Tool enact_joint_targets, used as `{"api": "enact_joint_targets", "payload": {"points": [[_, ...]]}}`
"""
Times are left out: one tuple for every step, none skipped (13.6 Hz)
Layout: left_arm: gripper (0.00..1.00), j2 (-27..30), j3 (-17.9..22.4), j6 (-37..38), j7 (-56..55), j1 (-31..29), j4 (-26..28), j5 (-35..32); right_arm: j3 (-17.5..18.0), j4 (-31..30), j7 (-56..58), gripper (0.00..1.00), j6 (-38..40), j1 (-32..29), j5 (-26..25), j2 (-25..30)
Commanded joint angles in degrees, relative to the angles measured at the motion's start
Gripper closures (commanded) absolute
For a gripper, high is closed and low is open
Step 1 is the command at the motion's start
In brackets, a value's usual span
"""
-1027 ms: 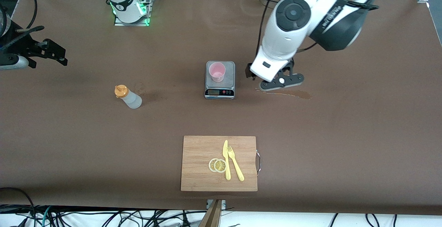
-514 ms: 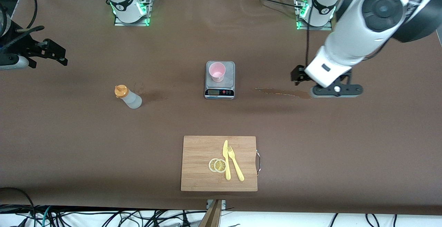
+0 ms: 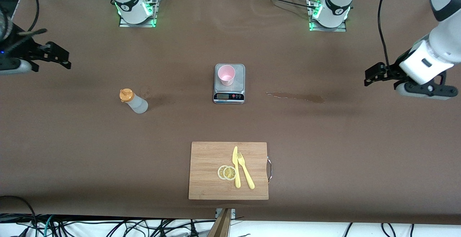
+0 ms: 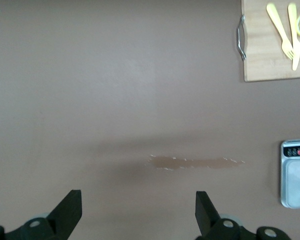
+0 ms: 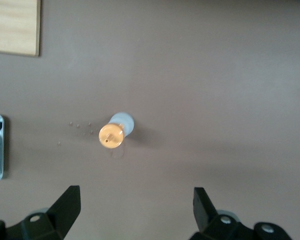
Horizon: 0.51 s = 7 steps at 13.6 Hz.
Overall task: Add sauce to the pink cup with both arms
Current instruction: 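Withdraw the left gripper while the right gripper moves toward the sauce bottle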
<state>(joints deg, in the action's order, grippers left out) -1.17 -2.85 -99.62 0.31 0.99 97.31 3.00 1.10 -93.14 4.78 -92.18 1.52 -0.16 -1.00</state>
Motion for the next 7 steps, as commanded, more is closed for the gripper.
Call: {"api": "enact_joint_targets", "payload": {"points": [[0.00,8.37,-0.40,-0.43,2.06,0.15,7.73,-3.50,-0.13,1.56,9.74,0.00,4.19,0.23,1.57,-1.38],[0.00,8.46,-0.66,1.08,2.85,0.15,6.85,-4.66,-0.57,1.56,18.25,0.00,5.07,0.23,3.22,-1.20],[0.00,8.20,-0.84,1.18,3.03,0.58,6.67,-4.76,-1.88,1.47,25.38,0.00,5.52,0.23,5.33,-1.20],[0.00,7.51,-0.84,1.01,3.29,0.67,6.58,-4.67,-3.37,1.39,30.85,0.00,5.96,0.23,6.74,-1.20],[0.00,6.54,-0.84,1.00,3.38,0.68,5.71,-4.67,-4.08,1.21,36.12,0.00,6.14,0.15,7.54,-1.20],[0.00,5.31,-0.92,1.79,3.12,0.85,4.22,-4.76,-5.48,0.86,40.96,0.00,6.66,0.23,8.33,-1.38],[0.00,3.82,-0.93,2.32,3.12,0.76,2.21,-4.67,-6.97,0.16,45.62,0.00,6.66,0.15,10.08,-1.46]]}}
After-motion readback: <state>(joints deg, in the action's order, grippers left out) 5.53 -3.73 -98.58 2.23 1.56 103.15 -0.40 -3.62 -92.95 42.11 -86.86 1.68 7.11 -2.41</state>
